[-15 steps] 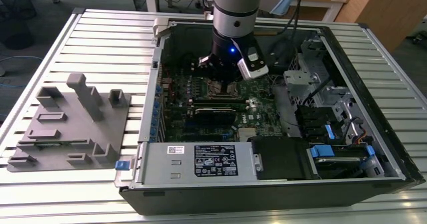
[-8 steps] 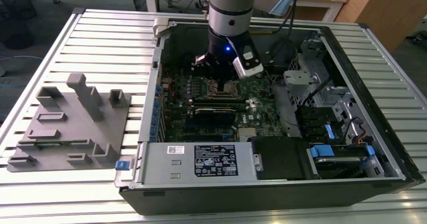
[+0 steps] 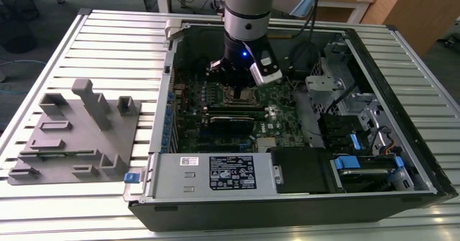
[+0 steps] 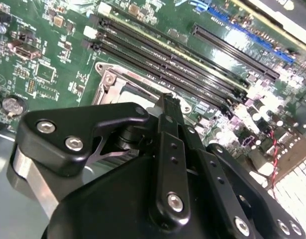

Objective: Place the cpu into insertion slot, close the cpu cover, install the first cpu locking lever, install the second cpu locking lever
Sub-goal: 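Install the second cpu locking lever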

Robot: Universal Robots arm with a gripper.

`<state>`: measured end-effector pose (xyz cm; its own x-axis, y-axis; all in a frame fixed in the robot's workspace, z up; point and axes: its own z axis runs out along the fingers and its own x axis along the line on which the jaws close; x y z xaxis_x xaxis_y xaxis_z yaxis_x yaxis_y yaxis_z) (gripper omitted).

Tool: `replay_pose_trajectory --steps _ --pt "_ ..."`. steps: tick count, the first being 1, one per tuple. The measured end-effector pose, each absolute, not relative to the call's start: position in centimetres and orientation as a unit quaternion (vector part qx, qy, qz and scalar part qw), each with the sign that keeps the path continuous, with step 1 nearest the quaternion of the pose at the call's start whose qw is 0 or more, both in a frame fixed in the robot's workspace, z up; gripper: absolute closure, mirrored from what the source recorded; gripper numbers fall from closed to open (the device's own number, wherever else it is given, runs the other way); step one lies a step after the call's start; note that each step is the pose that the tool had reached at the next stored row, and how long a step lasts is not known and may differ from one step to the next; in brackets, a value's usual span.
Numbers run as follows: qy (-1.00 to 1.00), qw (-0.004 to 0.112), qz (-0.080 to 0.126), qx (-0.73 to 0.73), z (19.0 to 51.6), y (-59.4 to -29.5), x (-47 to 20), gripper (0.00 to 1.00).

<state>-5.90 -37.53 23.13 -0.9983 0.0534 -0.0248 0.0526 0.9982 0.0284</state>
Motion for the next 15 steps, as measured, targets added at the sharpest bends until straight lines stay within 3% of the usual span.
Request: replay_pose_trajectory --steps 15 --pt "0.999 0.013 0.014 0.027 21.9 -37.5 -6.8 0.89"
